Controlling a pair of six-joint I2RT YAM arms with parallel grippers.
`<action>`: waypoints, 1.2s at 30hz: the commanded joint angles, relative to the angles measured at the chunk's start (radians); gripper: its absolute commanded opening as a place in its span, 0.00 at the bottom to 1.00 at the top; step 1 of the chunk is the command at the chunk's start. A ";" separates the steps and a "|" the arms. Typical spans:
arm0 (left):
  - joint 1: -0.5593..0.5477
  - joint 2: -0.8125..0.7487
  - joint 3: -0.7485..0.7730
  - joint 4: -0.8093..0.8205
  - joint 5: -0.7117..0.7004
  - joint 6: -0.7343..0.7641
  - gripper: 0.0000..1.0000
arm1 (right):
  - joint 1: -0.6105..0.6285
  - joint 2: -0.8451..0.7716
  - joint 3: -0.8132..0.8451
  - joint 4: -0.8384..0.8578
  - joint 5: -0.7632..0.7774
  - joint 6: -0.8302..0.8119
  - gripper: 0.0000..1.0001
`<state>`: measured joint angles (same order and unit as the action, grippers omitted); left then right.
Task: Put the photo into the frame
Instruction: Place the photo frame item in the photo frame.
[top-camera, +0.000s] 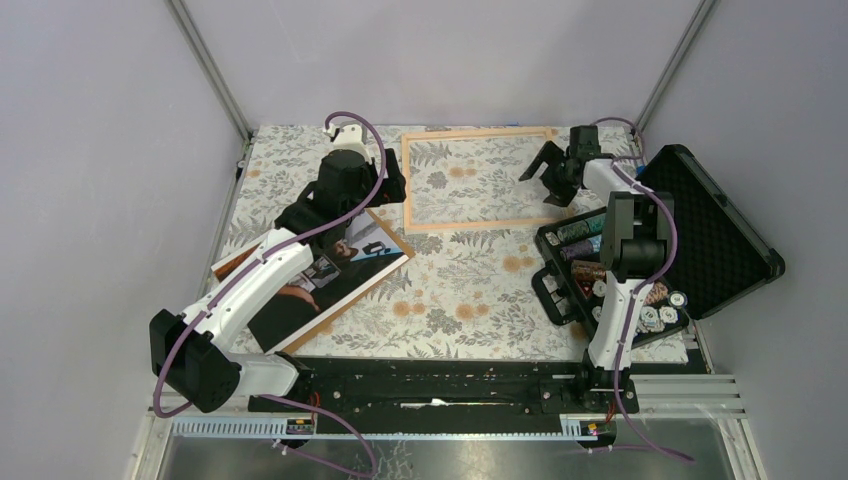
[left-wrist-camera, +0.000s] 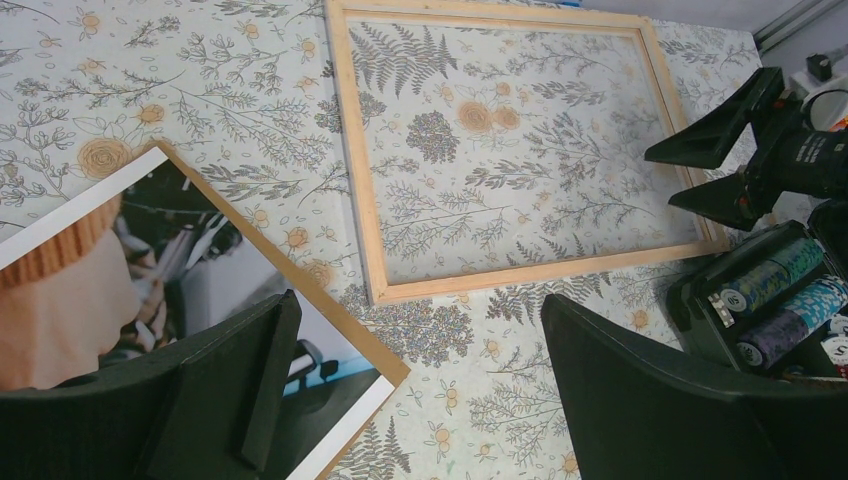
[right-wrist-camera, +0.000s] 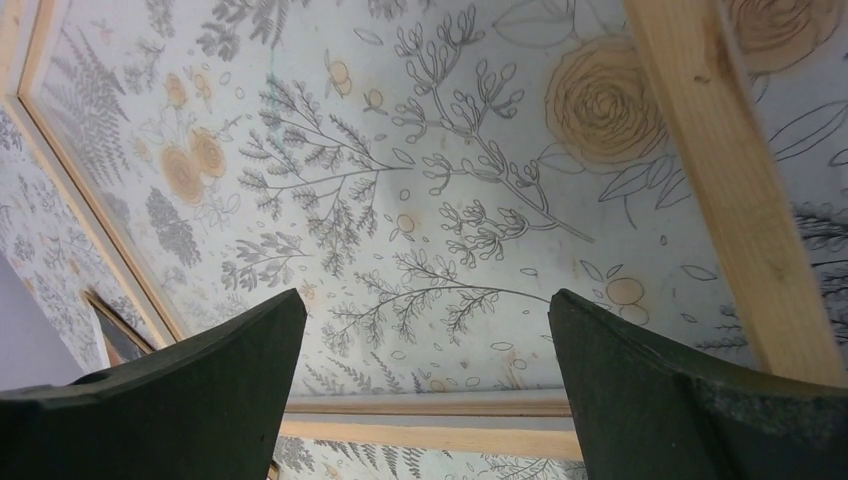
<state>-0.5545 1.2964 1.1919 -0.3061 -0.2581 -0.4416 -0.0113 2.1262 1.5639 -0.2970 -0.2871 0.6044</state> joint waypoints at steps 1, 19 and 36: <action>-0.004 -0.007 0.036 0.041 -0.001 0.010 0.99 | -0.028 -0.030 0.104 -0.095 0.127 -0.078 1.00; -0.004 0.030 0.053 0.025 0.002 0.012 0.99 | -0.116 0.080 0.175 -0.173 0.156 -0.188 0.68; 0.022 0.030 0.038 0.043 0.014 0.009 0.99 | -0.073 -0.040 0.278 -0.310 0.203 -0.258 1.00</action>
<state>-0.5518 1.3331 1.1984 -0.3061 -0.2577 -0.4412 -0.1276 2.1948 1.8671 -0.5545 -0.0792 0.3725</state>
